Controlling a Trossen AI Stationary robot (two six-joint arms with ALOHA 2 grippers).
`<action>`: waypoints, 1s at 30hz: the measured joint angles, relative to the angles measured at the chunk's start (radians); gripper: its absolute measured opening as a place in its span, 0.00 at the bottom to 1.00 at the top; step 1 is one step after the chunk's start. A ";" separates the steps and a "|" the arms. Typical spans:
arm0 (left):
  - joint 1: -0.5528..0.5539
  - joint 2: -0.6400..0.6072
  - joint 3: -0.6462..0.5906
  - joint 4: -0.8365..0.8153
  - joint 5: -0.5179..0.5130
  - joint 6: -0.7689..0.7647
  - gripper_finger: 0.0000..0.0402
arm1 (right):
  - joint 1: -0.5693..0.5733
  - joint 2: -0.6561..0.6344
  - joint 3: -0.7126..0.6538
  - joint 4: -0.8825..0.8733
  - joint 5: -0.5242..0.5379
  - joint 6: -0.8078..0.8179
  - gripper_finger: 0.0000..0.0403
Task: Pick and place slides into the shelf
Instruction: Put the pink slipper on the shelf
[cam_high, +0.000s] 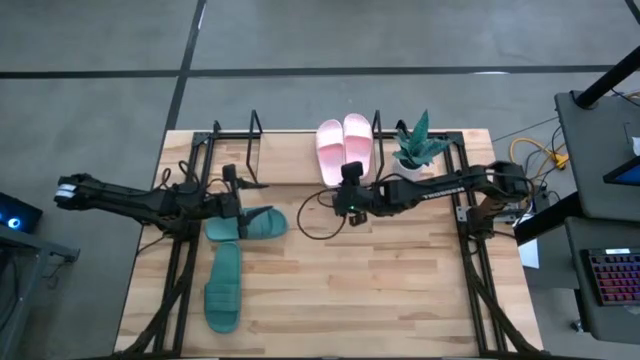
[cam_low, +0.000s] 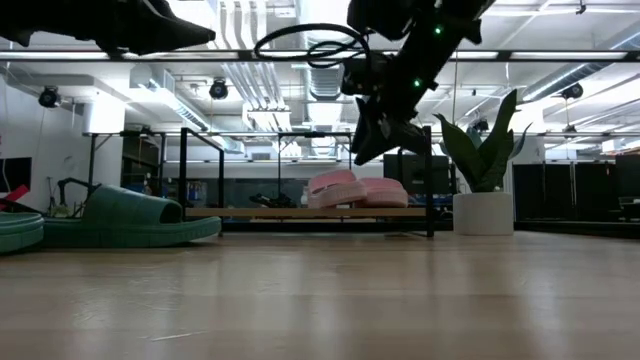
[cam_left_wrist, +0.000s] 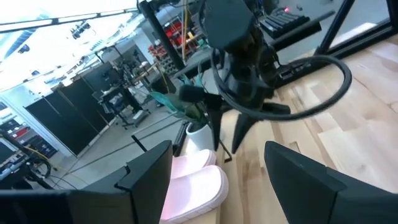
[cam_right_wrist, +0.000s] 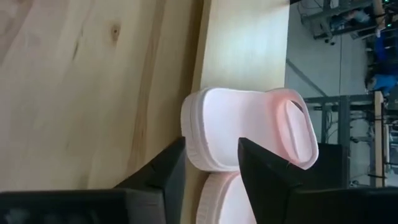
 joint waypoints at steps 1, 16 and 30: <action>0.000 -0.006 0.000 -0.001 0.000 0.000 0.60 | 0.000 0.000 -0.007 0.016 -0.001 0.000 0.35; 0.000 0.013 -0.001 -0.005 -0.002 0.000 0.60 | -0.004 0.011 -0.074 0.136 -0.024 -0.110 0.46; 0.000 0.024 -0.001 -0.008 -0.015 0.001 0.60 | -0.031 0.124 -0.053 0.187 0.056 -0.218 0.46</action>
